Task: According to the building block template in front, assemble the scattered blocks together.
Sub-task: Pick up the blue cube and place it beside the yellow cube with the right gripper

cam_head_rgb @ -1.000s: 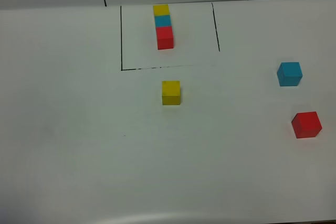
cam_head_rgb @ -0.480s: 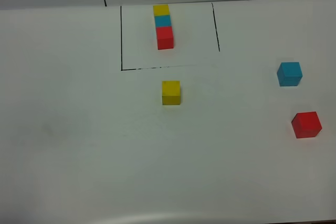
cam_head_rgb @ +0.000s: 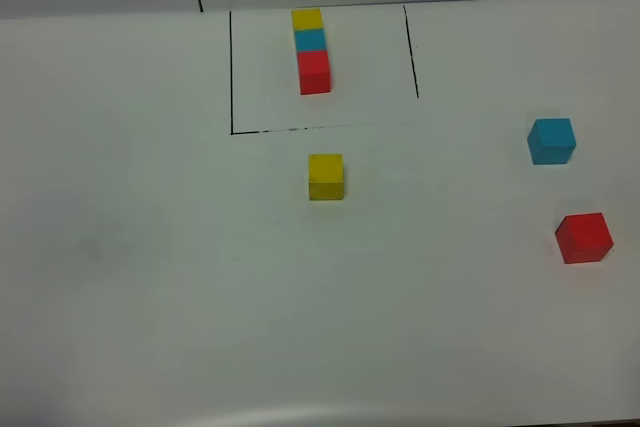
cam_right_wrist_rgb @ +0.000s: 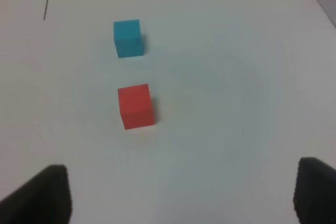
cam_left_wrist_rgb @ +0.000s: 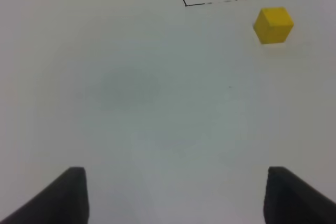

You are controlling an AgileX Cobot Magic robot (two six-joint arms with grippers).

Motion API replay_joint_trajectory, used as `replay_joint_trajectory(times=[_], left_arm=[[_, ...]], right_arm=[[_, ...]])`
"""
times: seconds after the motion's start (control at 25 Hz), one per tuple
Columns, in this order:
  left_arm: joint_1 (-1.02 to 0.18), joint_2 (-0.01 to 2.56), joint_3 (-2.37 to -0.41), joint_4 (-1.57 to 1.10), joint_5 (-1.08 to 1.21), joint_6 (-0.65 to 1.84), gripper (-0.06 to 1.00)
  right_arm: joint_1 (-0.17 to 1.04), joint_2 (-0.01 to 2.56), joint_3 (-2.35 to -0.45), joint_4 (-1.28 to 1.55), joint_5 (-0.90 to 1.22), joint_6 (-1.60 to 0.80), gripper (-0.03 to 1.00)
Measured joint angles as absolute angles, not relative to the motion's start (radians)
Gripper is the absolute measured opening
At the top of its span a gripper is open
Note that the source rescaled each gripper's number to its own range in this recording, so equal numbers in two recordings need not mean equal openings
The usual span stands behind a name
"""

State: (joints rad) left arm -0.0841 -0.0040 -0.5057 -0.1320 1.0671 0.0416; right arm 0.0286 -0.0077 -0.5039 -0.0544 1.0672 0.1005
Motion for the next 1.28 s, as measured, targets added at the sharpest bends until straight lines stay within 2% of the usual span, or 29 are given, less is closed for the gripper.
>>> replay_joint_trajectory(times=[0.52, 1.28], left_arm=[[-0.066, -0.004, -0.506, -0.132, 1.067, 0.042, 0.33], [-0.066, -0.004, -0.506, -0.132, 1.067, 0.042, 0.33]], right_arm=[[0.029, -0.008, -0.504, -0.054, 1.067, 0.101, 0.73], [0.029, -0.008, -0.504, -0.054, 1.067, 0.101, 0.73]])
